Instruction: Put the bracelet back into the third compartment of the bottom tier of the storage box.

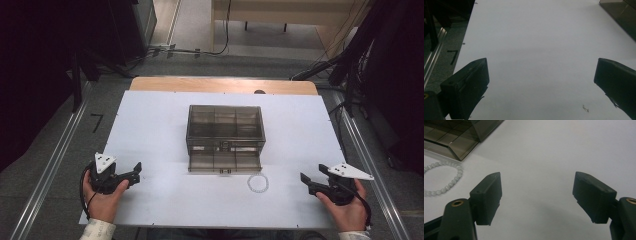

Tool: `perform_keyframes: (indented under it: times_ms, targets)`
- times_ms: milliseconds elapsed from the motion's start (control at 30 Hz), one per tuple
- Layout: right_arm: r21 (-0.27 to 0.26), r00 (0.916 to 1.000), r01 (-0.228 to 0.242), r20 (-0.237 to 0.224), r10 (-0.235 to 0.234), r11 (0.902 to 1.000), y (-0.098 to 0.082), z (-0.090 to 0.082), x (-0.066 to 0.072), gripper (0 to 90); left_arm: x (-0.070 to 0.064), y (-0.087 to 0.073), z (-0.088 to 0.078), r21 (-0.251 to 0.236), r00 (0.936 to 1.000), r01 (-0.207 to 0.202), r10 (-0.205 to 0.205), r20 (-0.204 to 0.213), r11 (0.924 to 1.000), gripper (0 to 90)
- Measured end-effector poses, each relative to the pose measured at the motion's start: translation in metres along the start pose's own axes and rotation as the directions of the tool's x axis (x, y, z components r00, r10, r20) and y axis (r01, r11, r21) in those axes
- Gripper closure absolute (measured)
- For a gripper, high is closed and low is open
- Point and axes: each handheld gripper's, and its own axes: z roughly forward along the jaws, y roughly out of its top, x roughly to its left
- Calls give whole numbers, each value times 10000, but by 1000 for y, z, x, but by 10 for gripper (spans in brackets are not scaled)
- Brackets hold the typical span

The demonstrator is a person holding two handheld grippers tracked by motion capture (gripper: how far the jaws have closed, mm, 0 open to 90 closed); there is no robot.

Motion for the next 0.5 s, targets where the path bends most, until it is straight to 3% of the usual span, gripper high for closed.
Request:
perform_keyframes:
  times_ms: [500]
  targets:
    - [32, 9997, 207, -139, -207, 9998, 3, 4, 8, 220, -1, 0, 1, 73, 10000, -18, 17, 71, 10000, 0]
